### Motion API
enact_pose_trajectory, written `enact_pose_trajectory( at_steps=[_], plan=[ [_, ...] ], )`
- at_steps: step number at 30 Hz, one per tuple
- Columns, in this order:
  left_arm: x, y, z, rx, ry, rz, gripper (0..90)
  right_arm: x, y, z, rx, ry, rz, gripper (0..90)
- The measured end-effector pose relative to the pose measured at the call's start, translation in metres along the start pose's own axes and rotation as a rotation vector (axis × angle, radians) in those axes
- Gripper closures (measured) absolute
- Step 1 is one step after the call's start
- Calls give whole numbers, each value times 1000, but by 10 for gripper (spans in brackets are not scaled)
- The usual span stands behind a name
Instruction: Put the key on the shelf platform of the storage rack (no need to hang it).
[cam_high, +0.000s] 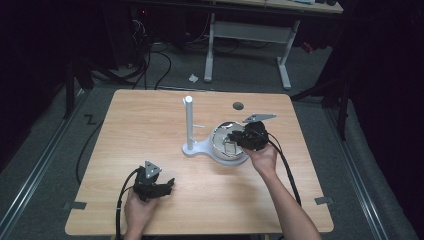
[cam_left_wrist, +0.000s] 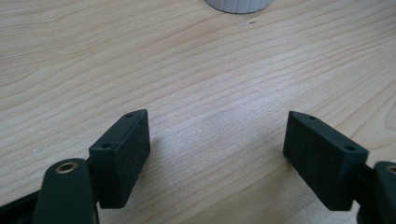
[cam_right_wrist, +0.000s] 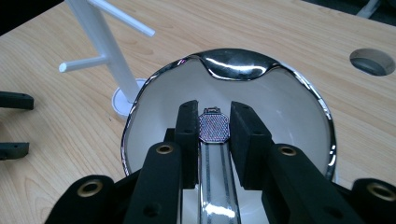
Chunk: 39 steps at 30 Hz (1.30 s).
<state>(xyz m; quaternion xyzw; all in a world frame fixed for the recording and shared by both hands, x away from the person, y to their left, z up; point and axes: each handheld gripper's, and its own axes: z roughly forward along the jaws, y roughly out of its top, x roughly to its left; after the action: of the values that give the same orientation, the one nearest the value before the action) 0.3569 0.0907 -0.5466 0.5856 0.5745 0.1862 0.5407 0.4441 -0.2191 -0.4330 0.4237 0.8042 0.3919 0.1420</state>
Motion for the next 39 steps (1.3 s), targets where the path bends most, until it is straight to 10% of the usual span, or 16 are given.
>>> enact_pose_trajectory(
  at_steps=[24, 39],
  plan=[
    [0, 0, 1, -3, 1, 3, 233, 4, 1, 27, 20, 18, 34, 689],
    [0, 0, 1, -2, 0, 3, 231, 4, 1, -5, -16, -30, 4, 648]
  ],
)
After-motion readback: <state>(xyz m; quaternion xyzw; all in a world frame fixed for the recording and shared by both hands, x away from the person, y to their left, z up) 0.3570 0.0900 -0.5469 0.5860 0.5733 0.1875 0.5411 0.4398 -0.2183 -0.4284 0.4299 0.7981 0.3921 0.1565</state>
